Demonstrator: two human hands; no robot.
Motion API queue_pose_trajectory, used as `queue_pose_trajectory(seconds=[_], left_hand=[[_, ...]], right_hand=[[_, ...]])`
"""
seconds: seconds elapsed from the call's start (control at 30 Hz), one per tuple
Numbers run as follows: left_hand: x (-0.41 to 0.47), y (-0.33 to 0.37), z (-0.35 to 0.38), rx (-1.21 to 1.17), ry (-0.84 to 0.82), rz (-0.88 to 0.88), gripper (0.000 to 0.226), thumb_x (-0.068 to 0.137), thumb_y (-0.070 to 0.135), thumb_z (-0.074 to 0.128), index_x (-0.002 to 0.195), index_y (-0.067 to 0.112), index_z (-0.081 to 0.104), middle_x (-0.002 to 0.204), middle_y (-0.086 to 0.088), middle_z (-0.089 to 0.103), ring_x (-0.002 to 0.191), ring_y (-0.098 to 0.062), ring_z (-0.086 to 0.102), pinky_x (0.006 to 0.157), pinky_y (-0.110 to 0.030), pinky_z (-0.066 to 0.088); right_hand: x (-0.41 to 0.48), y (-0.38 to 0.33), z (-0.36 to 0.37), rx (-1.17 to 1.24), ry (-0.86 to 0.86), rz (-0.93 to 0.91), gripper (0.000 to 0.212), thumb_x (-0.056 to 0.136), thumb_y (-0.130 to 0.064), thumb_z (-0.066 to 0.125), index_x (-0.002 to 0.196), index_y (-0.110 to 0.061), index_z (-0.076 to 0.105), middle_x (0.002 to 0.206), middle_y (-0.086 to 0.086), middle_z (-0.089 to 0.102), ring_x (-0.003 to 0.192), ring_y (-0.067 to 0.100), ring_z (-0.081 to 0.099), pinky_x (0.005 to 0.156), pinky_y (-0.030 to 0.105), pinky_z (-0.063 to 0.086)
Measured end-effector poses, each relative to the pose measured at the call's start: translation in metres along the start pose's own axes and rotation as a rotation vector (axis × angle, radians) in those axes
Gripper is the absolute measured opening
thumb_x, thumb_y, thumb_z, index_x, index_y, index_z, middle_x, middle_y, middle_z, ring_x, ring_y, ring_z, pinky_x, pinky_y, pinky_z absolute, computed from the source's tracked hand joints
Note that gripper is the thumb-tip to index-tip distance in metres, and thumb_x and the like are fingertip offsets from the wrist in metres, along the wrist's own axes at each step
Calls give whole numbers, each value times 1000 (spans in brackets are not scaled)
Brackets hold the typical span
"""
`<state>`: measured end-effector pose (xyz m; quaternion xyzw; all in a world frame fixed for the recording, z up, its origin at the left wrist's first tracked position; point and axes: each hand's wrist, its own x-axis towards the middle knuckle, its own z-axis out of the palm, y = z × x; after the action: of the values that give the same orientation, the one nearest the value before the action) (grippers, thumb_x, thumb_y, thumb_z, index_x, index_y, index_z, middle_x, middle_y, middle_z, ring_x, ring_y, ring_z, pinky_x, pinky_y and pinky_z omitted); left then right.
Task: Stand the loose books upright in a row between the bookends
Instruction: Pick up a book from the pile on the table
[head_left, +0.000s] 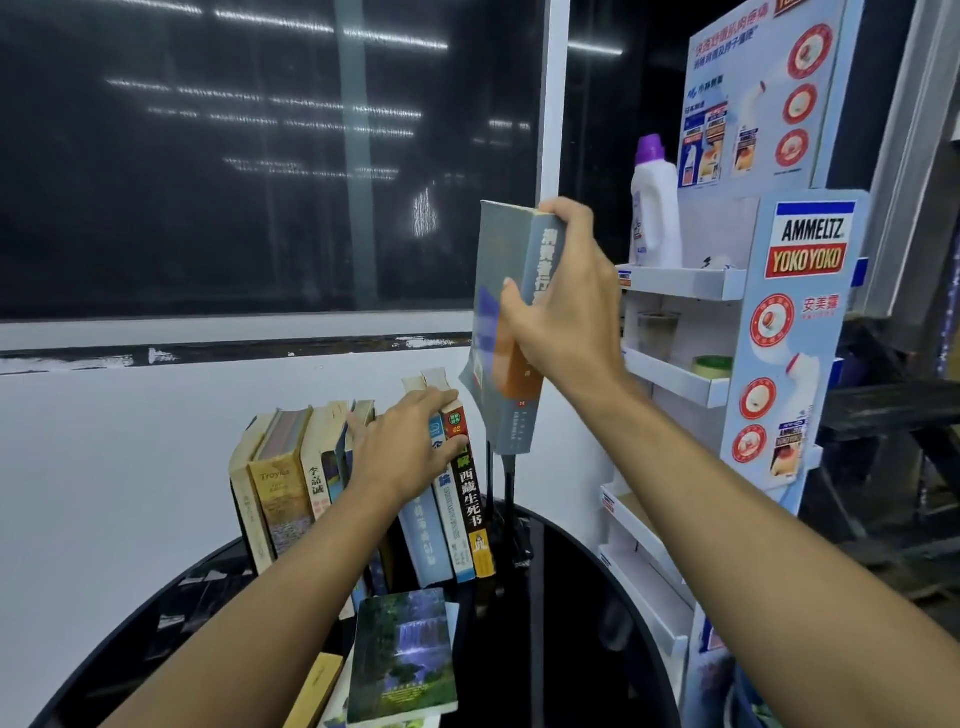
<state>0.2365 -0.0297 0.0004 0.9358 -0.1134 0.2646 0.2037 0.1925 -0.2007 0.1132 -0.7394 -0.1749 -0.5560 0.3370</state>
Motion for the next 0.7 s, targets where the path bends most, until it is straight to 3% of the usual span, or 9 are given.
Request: queue_pose_trajectory(seconds=[0.13,0.33,0.7], left_hand=[[-1,-3,-2,-3,-5,-8,58,91,57,64,144,43,45,145,15,52,129,-17,54,113,-72,21],[-1,-3,-2,-7,-6,-1,58,91,56,64,144,43,45,145,16,51,130,-17,54,112,-74,21],[-2,-4,-3,-16,-2,-4,59,91,56,64,145,42,45,145,14,52,130,-16,54,114,-73,20]], right_hand=[[-2,10,26,33,12,9,70,83,-22,81,140,-16,40,127,4,58,107,15,59,83,25,59],[-4,23,56,39,12,8,72,82,-24,81,141,-16,40,132,5,57,111,19,60,87,36,61],[-55,55,73,32,-133,111,74,83,-27,82,143,-21,37,137,2,56,116,20,59,86,27,59]])
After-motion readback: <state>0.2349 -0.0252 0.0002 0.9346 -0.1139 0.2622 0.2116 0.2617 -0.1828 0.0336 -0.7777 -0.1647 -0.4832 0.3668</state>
